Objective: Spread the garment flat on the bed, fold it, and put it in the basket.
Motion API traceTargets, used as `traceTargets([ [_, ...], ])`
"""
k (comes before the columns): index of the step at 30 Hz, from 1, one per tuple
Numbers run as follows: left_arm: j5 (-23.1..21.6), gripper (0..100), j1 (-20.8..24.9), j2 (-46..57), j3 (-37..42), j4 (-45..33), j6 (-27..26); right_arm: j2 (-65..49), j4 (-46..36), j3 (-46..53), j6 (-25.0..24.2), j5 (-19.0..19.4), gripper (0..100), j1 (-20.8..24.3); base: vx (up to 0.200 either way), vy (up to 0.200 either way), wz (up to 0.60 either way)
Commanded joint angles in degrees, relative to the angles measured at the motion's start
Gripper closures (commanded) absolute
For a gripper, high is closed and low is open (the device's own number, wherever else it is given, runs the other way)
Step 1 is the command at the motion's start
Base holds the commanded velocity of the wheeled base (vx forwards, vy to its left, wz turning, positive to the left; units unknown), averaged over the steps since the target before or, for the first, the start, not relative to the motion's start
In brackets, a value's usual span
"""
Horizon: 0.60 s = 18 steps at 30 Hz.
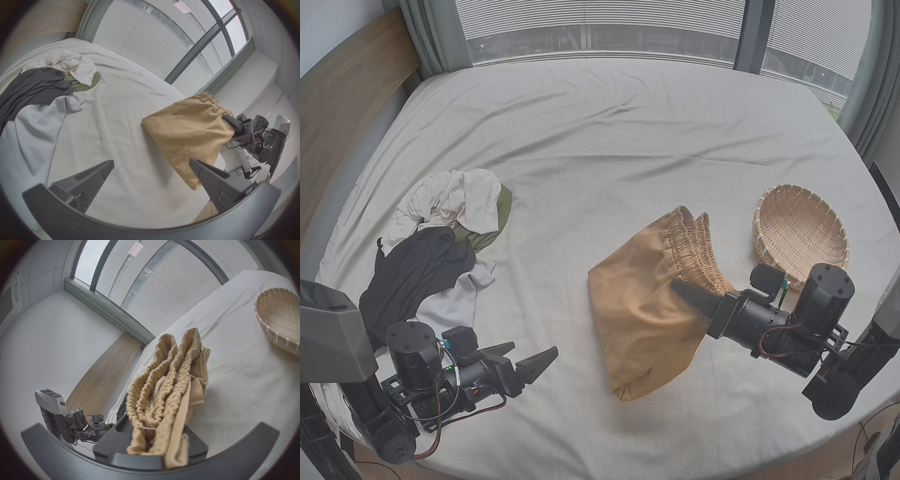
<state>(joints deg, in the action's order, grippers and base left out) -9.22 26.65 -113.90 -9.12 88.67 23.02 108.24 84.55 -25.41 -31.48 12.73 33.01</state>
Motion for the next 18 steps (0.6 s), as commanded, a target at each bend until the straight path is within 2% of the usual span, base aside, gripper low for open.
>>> traceTargets([
  [1, -0.01, 0, 0.16, -0.01, -0.29, 0.01, 0.01, -2.07, -0.97, -1.75, 3.00, -0.16, 100, -0.67, 0.000, 0.000, 0.00],
  [4, -0.01, 0, 0.33, -0.19, 0.07, 0.01, 0.01, -2.16, -1.41, -3.42, 6.16, -0.16, 100, -1.99, 0.000, 0.000, 0.00],
  [11, -0.01, 0, 0.69, -0.19, 0.07, 0.01, -0.16, -4.00, -5.98, -6.32, 10.12, -0.33, 100, -4.01, 0.000, 0.000, 0.00],
  [12, -0.01, 0, 0.69, -0.19, -0.02, -0.08, -0.16, -4.00, -6.16, -6.41, 13.28, -0.25, 100, -4.89, 0.000, 0.000, 0.00],
  [14, -0.01, 0, 0.69, -0.10, -0.11, 0.01, -0.16, -3.91, -6.16, -6.76, 16.45, -0.25, 100, -6.56, 0.000, 0.000, 0.00],
  [18, -0.01, 0, 0.69, -0.01, -0.02, 0.01, -0.16, -3.74, -6.16, -7.55, 19.61, -0.25, 100, -8.14, 0.000, 0.000, 0.00],
])
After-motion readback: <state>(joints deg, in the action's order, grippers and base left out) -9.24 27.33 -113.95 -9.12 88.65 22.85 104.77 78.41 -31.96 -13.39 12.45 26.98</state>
